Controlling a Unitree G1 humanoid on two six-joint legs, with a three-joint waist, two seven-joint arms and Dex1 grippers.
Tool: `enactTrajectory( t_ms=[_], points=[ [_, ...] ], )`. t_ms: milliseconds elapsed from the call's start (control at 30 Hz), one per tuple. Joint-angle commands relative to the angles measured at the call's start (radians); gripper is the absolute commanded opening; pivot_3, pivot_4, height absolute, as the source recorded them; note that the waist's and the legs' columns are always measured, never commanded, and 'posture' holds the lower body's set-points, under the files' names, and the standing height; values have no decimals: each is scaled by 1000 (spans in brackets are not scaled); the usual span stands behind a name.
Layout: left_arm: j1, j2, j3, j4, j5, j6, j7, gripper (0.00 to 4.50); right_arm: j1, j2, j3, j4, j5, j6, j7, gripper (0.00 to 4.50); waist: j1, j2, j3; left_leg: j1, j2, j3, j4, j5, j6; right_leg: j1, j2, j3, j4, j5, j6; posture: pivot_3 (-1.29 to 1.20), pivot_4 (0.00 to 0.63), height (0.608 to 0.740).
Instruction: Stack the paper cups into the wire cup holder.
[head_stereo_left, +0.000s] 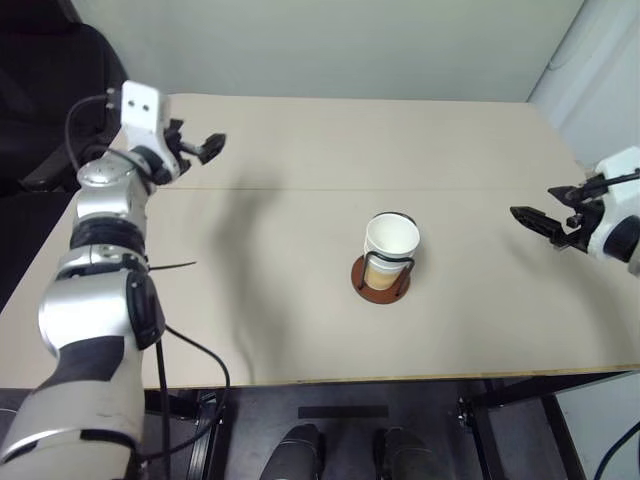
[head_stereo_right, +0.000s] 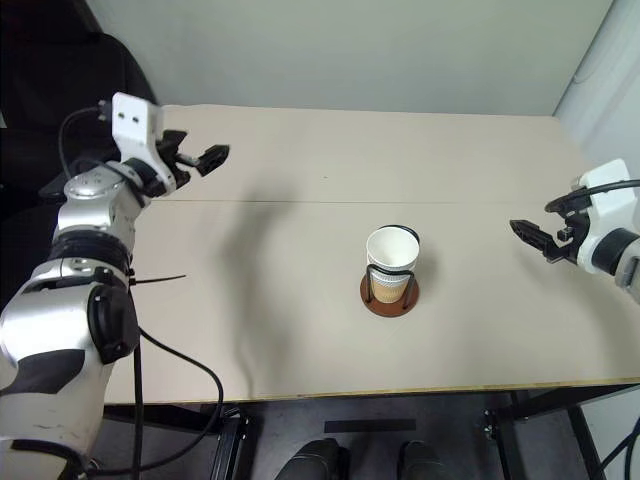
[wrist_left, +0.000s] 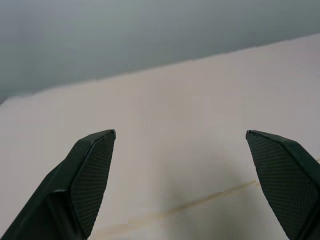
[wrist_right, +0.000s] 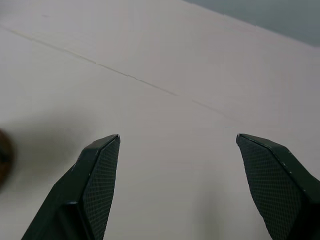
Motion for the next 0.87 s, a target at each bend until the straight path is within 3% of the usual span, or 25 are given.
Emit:
enactTrajectory(
  t_ms=[33,233,467,867],
  points=[
    [34,46,55,-41,-37,-12,92,4482,1,41,-71,120,-83,-81,-104,3781,1,0,0,1,0,-1,0,0,0,1,-1,0,-1,0,0,0,150,740],
    [147,101,62,-34,-22,-72,169,4482,38,91,-140,263,-181,-155,-248,3781,6,0,0,4,0,-1,-2,0,0,3,-1,0,-1,0,-1,0,150,740],
    [266,173,141,-17,-79,-109,212,4482,42,165,-177,272,-245,-181,-386,3781,-5,0,0,11,0,0,-7,0,-2,8,0,1,0,0,-3,0,150,740],
    [333,207,139,-69,-96,-100,154,4482,92,226,-150,109,-233,-110,-354,3781,-3,0,0,12,0,-1,-8,0,-3,9,0,1,-1,0,-4,0,150,740]
  ],
)
